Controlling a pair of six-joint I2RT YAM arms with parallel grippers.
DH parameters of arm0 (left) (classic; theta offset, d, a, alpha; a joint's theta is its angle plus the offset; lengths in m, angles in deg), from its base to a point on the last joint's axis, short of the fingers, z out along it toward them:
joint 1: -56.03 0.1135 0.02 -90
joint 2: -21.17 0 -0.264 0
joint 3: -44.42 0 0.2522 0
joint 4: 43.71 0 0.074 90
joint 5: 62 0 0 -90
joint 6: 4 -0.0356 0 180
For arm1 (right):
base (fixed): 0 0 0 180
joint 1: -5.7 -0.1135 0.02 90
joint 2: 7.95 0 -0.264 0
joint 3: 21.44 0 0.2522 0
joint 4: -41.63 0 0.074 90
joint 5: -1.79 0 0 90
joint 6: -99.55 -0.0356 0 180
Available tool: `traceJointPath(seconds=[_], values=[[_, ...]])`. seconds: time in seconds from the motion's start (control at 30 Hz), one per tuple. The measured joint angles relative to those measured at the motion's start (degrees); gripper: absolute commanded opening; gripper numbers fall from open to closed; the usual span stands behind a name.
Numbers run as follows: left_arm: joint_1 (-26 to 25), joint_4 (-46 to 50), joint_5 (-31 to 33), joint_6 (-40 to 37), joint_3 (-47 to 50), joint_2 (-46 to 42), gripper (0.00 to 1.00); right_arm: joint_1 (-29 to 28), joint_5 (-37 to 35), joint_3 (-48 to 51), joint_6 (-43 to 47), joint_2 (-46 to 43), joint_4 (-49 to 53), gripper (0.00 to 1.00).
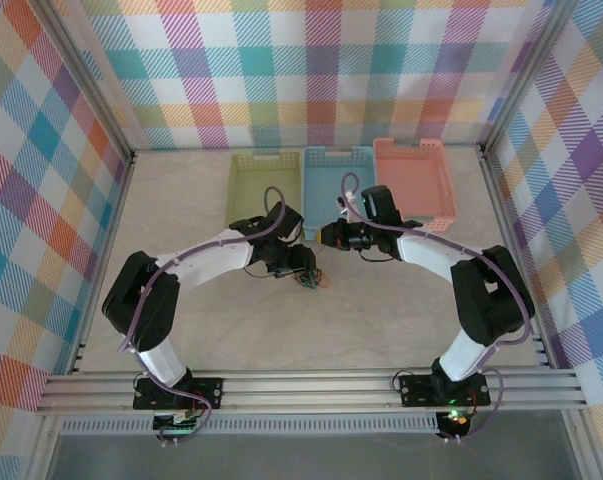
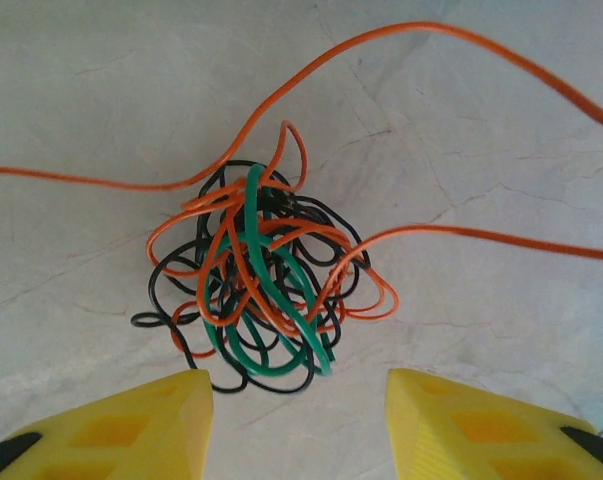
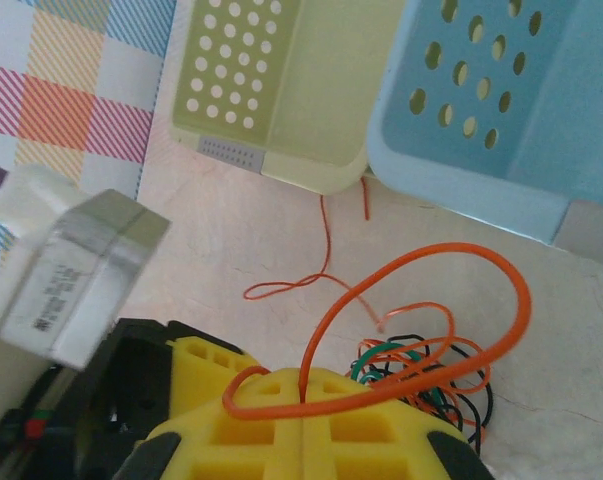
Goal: Untangle the cables
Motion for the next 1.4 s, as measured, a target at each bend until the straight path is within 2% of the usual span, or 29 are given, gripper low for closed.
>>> traceJointPath(seconds=[0.13, 0.3, 0.9, 1.4], values=[[-0.5, 1.6, 1.4, -1.0, -1.9, 2.3, 0.45, 0.3, 0.5, 0.2, -0.9, 0.1, -1.0, 0.0], [-0.6, 3.4, 2.5, -2.0, -3.9, 4.6, 0.35, 0.3, 0.6, 0.3, -1.3, 0.1, -1.4, 0.0], [-0.6, 3.8, 3.0, -4.2, -4.2, 6.5, 0.2, 1.4, 0.6, 2.3, -2.8, 0.1, -2.8, 0.0], [-0.6, 4.2, 5.5, -5.6, -3.0, 6.5, 0.14, 3.2, 0.0, 5.1, -3.9, -1.0, -4.4, 0.0]])
